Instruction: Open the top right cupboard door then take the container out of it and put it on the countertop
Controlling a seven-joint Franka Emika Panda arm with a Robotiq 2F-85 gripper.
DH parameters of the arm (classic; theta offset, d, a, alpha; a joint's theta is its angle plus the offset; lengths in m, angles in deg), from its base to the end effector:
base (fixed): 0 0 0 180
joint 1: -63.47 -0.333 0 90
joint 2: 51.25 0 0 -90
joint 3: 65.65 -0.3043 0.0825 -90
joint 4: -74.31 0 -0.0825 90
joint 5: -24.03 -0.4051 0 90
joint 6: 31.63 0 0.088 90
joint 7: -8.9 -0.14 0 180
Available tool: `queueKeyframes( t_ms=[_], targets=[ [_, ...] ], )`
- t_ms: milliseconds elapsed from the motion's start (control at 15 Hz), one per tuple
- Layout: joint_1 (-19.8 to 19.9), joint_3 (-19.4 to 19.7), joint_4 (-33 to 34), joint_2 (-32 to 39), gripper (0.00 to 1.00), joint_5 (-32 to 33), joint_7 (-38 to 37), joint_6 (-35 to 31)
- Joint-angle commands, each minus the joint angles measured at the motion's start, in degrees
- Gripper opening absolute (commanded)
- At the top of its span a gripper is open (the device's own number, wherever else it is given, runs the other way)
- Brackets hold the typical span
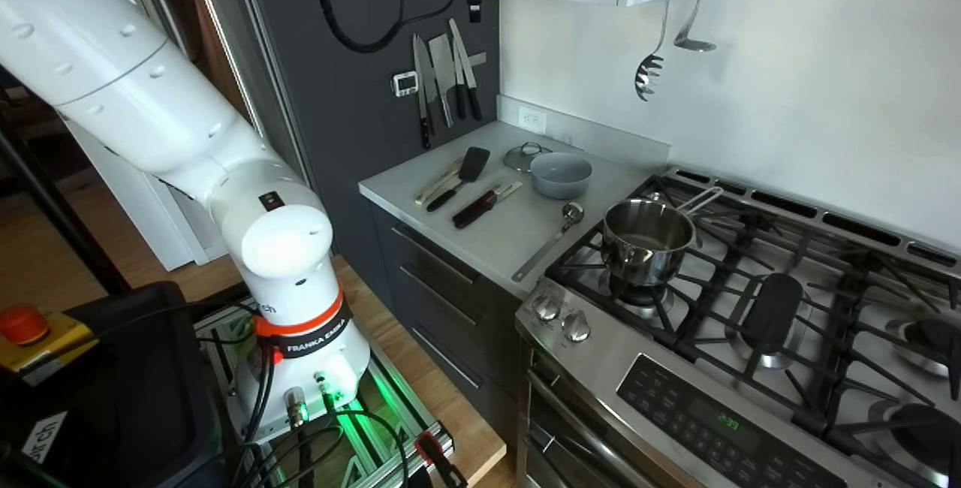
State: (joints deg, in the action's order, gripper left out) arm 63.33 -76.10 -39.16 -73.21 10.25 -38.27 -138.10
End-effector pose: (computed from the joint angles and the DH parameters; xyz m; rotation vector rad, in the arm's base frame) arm 0.4778 0.1281 0.6032 -2.6983 0.9565 -0.2058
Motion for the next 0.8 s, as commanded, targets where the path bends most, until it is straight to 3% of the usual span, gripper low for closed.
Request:
queueKeyframes(
  t_ms=[0,200,533,733],
  targets=[
    [-0.5,-1.3,-1.7,0.6,1.00,-1.1,-6.8,-8.1],
    [-1.1,-2.1,-1.2,2.6,1.00,0.7,-9.2,-11.7],
    [-1.7,-1.4,-0.8,2.9,1.00,0.5,-8.2,-11.2],
    [-1.9,-1.1,-0.8,3.9,1.00,-2.6,-9.8,-15.8]
  ],
)
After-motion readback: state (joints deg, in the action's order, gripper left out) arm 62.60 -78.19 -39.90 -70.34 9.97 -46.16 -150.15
